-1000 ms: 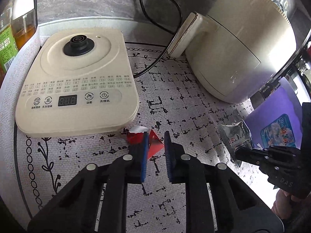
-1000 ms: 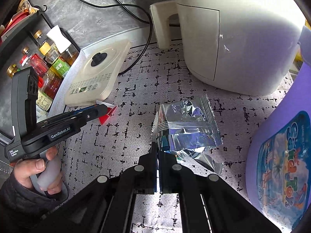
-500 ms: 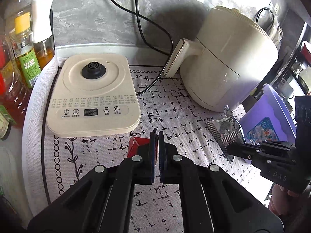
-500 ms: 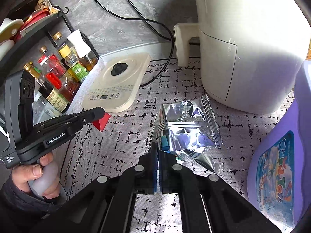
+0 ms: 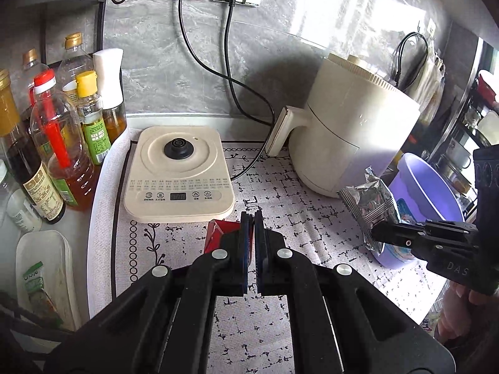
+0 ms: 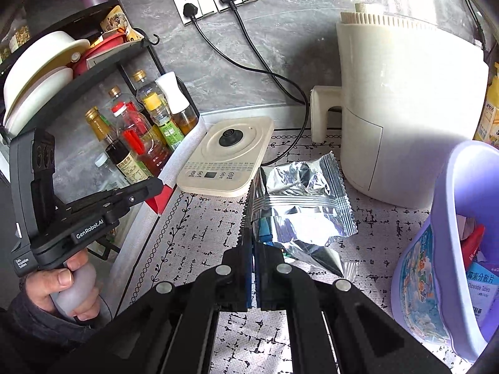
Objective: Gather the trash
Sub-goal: 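Carry both items over the purple bucket and open both tools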
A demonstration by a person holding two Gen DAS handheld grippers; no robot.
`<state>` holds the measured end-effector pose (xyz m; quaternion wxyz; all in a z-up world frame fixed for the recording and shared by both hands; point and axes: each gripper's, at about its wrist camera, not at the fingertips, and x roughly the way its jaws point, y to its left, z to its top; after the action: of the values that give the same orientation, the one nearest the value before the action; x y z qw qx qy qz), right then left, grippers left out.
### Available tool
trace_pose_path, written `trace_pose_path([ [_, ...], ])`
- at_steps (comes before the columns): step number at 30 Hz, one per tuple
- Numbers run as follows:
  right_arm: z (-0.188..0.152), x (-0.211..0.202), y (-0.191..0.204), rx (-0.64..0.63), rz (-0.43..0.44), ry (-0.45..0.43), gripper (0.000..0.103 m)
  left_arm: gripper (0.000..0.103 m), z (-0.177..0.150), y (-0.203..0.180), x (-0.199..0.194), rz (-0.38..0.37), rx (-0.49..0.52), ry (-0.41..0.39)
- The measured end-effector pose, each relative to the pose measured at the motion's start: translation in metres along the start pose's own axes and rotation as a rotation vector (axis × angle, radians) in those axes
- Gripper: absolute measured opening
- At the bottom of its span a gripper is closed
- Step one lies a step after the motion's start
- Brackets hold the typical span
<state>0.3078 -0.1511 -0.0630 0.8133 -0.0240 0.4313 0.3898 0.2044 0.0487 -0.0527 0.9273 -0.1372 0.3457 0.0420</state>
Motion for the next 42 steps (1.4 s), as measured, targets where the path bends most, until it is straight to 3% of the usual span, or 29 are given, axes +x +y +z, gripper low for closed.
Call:
trace_pose_path([
  [13, 0.004, -0.061, -0.016, -0.044, -0.045, -0.109, 0.003, 0.004, 0.008, -0.053, -0.009, -0.041, 0.055, -0.051],
  [26, -0.002, -0.137, -0.085, 0.046, -0.147, -0.231, 0.003, 0.004, 0.018, -0.11, -0.013, -0.087, 0.1, -0.09],
  [29, -0.008, -0.146, -0.103, 0.07, -0.209, -0.228, 0.009, 0.004, 0.019, -0.126, -0.015, -0.103, 0.114, -0.096],
  [30, -0.012, -0.148, -0.109, 0.083, -0.209, -0.226, 0.033, 0.004, 0.019, -0.131, -0.015, -0.112, 0.116, -0.098],
  [31, -0.017, -0.153, -0.115, 0.097, -0.206, -0.239, 0.066, 0.004, 0.02, -0.137, -0.014, -0.12, 0.119, -0.098],
  [32, -0.022, -0.159, -0.119, 0.103, -0.208, -0.259, 0.072, 0.004, 0.021, -0.145, -0.015, -0.128, 0.125, -0.103],
  [42, -0.055, -0.204, -0.154, 0.134, -0.247, -0.286, 0.072, 0.004, 0.029, -0.221, -0.013, -0.217, 0.193, -0.135],
])
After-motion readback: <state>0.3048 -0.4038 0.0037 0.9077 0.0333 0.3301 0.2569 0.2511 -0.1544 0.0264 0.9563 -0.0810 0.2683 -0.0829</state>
